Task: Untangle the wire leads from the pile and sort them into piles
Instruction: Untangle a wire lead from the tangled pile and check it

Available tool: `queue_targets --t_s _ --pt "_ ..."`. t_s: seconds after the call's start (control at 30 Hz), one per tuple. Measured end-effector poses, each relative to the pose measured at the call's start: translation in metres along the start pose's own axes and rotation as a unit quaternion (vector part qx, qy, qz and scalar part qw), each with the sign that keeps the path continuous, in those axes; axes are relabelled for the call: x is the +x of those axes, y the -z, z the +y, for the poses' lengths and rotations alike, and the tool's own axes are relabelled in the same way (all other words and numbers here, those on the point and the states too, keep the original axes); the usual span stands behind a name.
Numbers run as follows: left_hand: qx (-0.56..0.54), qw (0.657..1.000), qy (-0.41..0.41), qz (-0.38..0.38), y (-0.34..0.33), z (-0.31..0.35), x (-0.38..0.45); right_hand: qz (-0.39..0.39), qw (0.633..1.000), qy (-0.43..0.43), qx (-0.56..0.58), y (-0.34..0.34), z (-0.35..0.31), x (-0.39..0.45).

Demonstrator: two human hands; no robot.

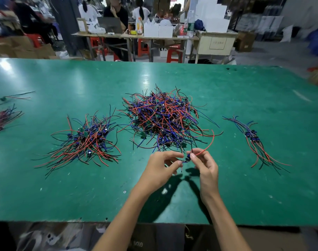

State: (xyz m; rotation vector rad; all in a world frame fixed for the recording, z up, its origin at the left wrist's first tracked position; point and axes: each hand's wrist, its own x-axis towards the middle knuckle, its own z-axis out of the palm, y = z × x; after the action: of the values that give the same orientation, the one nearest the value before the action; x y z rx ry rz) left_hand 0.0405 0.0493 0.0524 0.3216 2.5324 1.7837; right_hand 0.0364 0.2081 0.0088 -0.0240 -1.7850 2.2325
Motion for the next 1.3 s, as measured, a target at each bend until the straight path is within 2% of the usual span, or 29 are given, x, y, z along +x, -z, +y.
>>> queue_targets --t_s 0.23,0.57,0.73,0.83,1.03,1.17,1.3 --pt "0.049 0.998 0.01 0.042 0.005 0.002 -0.003 -0.079 0.996 -0.044 0.001 0.009 -0.001 0.0" --pt "0.07 0.996 -0.027 0.04 0.009 0.005 -0.011 -0.073 0.996 -0.045 0.009 0.005 -0.005 -0.003" --pt "0.092 0.995 -0.017 0.028 0.011 0.005 -0.011 -0.072 0.997 -0.037 0.016 0.01 -0.003 -0.002" --pt "0.07 0.997 0.01 0.025 0.008 0.006 -0.009 -0.083 0.996 -0.034 0.019 0.01 -0.003 -0.003" --pt "-0.044 0.996 0.056 0.055 0.006 0.01 -0.007 -0.064 0.996 -0.042 0.034 0.01 -0.006 -0.002" --pt "-0.119 0.988 0.088 0.033 0.014 0.019 -0.009 -0.06 0.995 -0.056 0.052 0.011 -0.008 -0.003" --pt "-0.118 0.986 0.116 0.015 0.028 0.028 -0.009 -0.054 0.993 -0.082 0.07 0.015 -0.008 -0.002"
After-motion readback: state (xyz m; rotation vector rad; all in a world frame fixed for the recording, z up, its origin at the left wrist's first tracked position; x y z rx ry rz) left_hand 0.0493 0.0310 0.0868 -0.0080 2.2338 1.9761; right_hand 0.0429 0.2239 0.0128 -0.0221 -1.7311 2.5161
